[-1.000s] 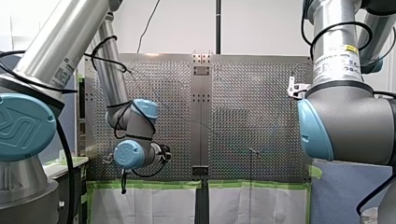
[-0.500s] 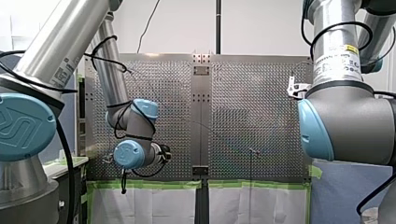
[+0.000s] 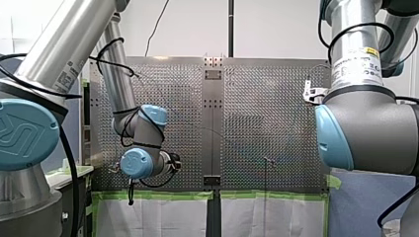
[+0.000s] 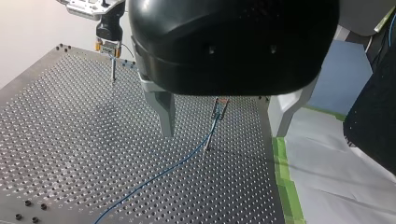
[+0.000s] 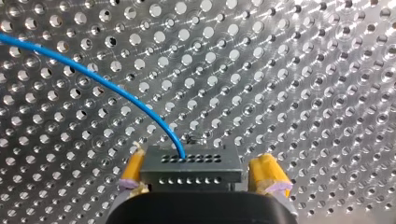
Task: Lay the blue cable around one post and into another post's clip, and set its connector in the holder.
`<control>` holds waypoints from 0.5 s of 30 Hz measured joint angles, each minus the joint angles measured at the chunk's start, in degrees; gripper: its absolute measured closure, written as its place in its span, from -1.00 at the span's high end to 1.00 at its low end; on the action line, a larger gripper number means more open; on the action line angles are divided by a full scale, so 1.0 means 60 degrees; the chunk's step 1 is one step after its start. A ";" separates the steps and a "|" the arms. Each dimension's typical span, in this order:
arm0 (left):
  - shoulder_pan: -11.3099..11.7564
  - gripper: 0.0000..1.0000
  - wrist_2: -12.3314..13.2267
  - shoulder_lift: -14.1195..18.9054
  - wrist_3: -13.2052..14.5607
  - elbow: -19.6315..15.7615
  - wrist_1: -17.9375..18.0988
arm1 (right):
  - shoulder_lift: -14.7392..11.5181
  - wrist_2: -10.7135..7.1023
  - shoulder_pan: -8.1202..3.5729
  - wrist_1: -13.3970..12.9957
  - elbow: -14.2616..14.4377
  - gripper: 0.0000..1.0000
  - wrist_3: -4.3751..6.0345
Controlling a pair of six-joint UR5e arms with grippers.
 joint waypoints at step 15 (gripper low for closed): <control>0.0000 1.00 -0.0014 0.0000 -0.0001 -0.0003 -0.0009 | 0.0011 0.0064 0.0022 0.0053 0.0011 1.00 -0.0008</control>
